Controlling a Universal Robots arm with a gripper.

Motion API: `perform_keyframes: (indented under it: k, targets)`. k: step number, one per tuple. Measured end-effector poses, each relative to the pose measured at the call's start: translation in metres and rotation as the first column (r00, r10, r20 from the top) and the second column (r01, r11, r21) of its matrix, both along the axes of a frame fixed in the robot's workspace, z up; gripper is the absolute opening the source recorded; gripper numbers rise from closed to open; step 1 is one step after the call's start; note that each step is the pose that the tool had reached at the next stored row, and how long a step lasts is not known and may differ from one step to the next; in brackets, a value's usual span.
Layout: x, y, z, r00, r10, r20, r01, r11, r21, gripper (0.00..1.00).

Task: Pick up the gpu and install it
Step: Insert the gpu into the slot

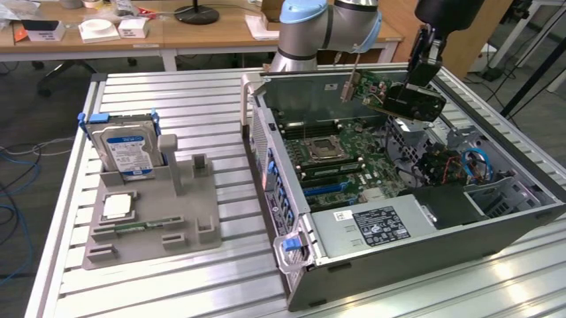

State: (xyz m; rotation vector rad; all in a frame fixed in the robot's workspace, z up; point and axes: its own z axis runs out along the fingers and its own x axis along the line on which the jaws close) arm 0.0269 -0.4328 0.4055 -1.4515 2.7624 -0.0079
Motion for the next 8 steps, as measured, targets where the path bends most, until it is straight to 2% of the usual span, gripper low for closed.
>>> perform_keyframes:
  k: [8]
  targets:
    - [0.0001,0.0000,0.0000,0.9999,0.017,0.0000,-0.017,0.9999,0.0000,0.26]
